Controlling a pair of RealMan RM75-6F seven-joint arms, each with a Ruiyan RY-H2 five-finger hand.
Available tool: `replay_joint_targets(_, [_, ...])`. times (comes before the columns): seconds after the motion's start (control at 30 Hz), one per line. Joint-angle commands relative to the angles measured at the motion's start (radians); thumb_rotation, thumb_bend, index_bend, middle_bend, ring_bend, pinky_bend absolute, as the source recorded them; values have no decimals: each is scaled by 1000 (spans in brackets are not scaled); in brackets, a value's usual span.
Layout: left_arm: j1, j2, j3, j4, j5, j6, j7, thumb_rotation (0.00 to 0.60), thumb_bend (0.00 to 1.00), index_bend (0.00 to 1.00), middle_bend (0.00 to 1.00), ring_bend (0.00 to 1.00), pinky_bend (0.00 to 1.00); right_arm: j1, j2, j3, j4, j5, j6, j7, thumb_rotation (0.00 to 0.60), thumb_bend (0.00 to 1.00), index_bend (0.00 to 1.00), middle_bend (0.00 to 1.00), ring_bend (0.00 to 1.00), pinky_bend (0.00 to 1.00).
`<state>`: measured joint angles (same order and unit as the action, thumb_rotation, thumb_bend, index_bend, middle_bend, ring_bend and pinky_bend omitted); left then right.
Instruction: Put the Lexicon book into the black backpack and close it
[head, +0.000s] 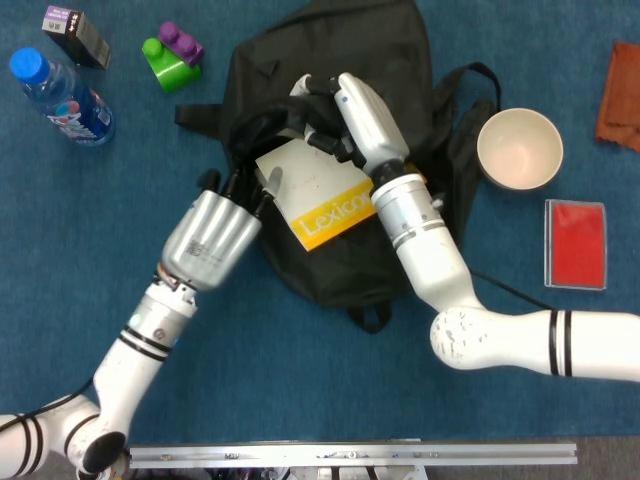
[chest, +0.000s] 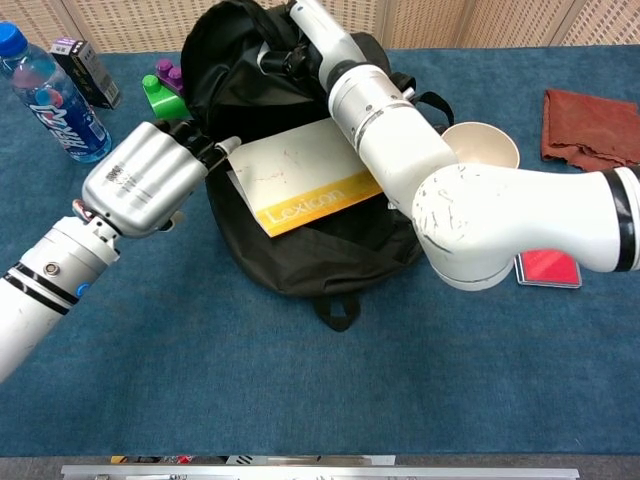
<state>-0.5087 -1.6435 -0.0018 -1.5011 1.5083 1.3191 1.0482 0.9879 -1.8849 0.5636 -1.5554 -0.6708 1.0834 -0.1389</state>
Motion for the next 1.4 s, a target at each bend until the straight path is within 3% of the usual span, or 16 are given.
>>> replay_joint_targets(0.03, [19, 16, 11, -2, 3, 13, -13, 600, 77, 134, 319, 238, 449, -3, 7, 0, -8, -1, 1, -1, 600, 970, 694, 628, 627, 866])
replay_joint_targets(0.23, [57, 73, 6, -38, -39, 22, -62, 600, 77, 133, 320, 238, 449, -11, 22, -8, -21, -2, -4, -3, 600, 971, 694, 628, 627, 865])
replay_joint_targets(0.4, [89, 143, -31, -79, -119, 30, -131, 600, 77, 133, 322, 238, 449, -28, 48, -31, -41, -2, -24, -4, 600, 943, 695, 624, 623, 865])
replay_joint_targets(0.53, [105, 185, -68, -92, -161, 53, -163, 600, 78, 133, 324, 238, 449, -38, 73, -64, -57, -3, -62, -10, 600, 868, 663, 582, 565, 786])
replay_joint_targets(0.7, [128, 229, -89, -104, -177, 84, -211, 600, 77, 133, 324, 238, 449, -40, 106, -110, -65, 7, -108, -38, 600, 727, 512, 495, 439, 585])
replay_joint_targets(1.03, [153, 270, -100, -106, -198, 103, -253, 600, 77, 130, 323, 238, 449, -1, 212, -207, -130, 108, -255, -127, 600, 156, 15, 176, 72, 127])
replay_joint_targets(1.2, [164, 281, -107, -101, -217, 106, -276, 600, 77, 130, 323, 237, 449, 10, 278, -237, -178, 129, -293, -138, 600, 39, 0, 89, 1, 69])
replay_joint_targets(1.4, [178, 296, -112, -94, -234, 112, -305, 600, 78, 129, 322, 237, 449, 1, 332, -248, -228, 94, -287, -115, 600, 2, 0, 54, 0, 50])
